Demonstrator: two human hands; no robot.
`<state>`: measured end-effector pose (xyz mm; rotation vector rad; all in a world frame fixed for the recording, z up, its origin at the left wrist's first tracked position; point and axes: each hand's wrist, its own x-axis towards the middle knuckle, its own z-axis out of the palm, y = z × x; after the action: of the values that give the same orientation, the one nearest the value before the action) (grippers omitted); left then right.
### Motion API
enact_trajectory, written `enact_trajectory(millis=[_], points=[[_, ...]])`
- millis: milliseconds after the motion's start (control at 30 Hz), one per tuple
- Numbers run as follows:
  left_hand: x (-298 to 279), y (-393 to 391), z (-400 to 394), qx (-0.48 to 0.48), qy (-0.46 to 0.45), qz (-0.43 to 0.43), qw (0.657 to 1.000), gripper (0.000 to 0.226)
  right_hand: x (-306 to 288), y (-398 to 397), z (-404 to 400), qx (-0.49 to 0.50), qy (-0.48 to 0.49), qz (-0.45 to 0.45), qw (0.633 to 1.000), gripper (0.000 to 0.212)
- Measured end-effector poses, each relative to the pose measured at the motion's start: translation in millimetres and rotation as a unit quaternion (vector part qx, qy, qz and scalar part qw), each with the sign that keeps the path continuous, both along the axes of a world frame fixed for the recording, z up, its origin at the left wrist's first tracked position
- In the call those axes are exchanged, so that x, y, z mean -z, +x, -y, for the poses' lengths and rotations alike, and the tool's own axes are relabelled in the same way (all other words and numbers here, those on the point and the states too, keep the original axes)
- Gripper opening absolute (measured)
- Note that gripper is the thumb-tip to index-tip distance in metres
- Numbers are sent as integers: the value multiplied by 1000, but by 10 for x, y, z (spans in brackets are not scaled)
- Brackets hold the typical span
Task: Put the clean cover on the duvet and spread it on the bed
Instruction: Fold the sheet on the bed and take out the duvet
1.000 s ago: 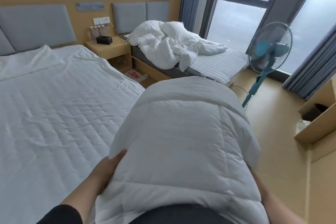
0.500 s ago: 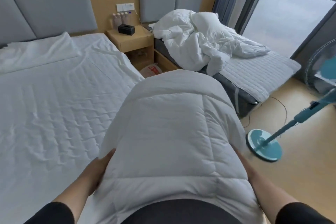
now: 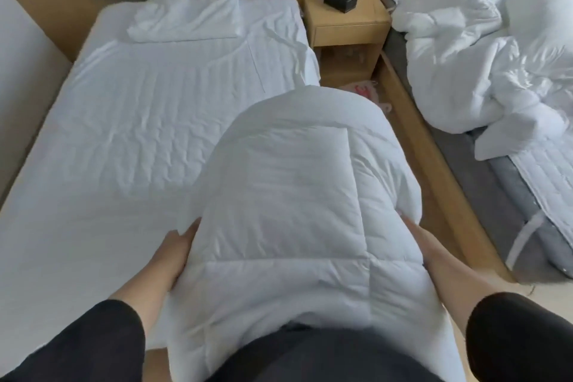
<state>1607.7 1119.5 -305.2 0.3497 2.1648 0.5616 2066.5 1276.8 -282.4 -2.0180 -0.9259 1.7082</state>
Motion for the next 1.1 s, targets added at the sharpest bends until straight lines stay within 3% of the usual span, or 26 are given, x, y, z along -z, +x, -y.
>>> enact_trajectory(millis=[133, 267, 367, 600, 900, 1000, 1100], points=[[484, 204, -196, -49, -81, -48, 994, 79, 406, -208, -491, -34, -21, -15, 999, 70], [685, 245, -63, -34, -65, -62, 995, 67, 786, -306, -591, -83, -29, 26, 996, 93], [667, 185, 57, -13, -44, -48, 998, 67, 825, -394, -586, -80, 19, 63, 995, 94], [625, -54, 131, -1, -24, -44, 999, 64, 394, -638, -523, -86, 73, 142, 983, 65], [693, -832, 748, 41, 36, 93, 994, 66, -427, -1748, 35, -194, 182, 293, 918, 69], [534, -1309, 1054, 77, 44, 154, 984, 67, -753, -2479, 430, -214, 232, 260, 912, 59], [238, -1744, 1395, 79, 77, 190, 975, 62, -1041, -3363, 829, -225, 235, 73, 943, 62]])
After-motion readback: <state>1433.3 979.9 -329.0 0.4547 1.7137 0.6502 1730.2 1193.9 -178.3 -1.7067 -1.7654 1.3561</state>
